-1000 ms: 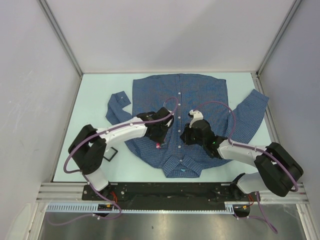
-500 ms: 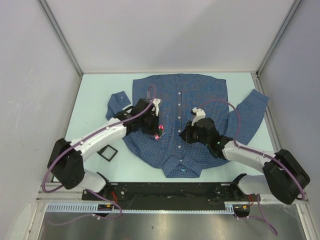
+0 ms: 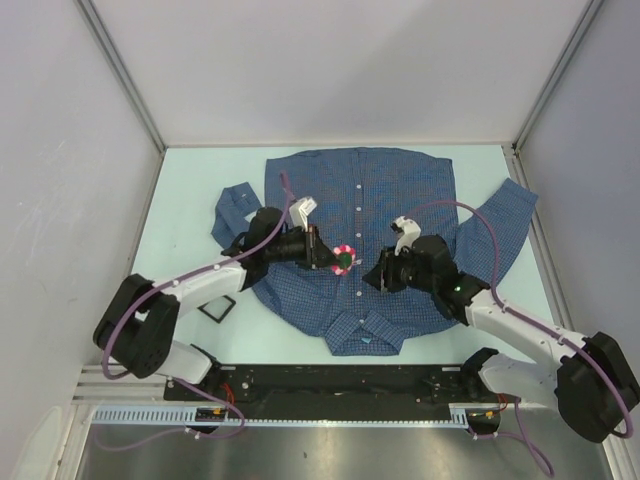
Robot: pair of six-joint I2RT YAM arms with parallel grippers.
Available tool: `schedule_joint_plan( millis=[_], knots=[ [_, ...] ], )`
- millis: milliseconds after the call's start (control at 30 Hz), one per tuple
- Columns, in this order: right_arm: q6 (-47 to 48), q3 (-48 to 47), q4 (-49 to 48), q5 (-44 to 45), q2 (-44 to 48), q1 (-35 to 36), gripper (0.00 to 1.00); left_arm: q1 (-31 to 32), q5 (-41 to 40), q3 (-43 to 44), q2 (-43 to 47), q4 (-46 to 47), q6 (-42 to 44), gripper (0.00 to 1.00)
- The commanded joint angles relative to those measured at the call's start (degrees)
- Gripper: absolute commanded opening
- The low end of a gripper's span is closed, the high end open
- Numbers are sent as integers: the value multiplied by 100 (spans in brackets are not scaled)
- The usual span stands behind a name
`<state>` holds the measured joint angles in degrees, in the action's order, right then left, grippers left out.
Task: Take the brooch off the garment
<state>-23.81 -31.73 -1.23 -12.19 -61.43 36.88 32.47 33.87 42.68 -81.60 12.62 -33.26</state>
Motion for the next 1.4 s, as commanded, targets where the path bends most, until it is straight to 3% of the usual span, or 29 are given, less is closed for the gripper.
schedule_joint_plan(
  millis=[0, 267, 467, 600, 1000, 1267, 1367],
  knots=[
    [131, 0, 458, -897, 53, -243, 42, -74, 1086, -312, -459, 1926, -628, 0],
    [-1, 96, 247, -1933, -71, -919, 61, -83, 1790, -787, -1481, 3860, -1455, 0],
    [-307, 377, -1017, -3428, -360, -1447, 66, -65, 2045, -989, -1578, 4477, -1702, 0],
    [-746, 632, -2184, -3765, -624, -1456, 68, -13, 2062, -1059, -1508, 4468, -1684, 0],
    [-1125, 817, -3243, -3949, -1064, -1456, 56, 181, 2159, -1209, -1727, 5276, -2211, 0],
    [-1126, 826, -3357, -3976, -1143, -1245, 51, 269, 2089, -1200, -1631, 5040, -2097, 0],
    [-1187, 905, -3532, -4028, -1126, -1192, 43, 269, 2071, -1165, -1596, 4908, -2036, 0]
  ],
)
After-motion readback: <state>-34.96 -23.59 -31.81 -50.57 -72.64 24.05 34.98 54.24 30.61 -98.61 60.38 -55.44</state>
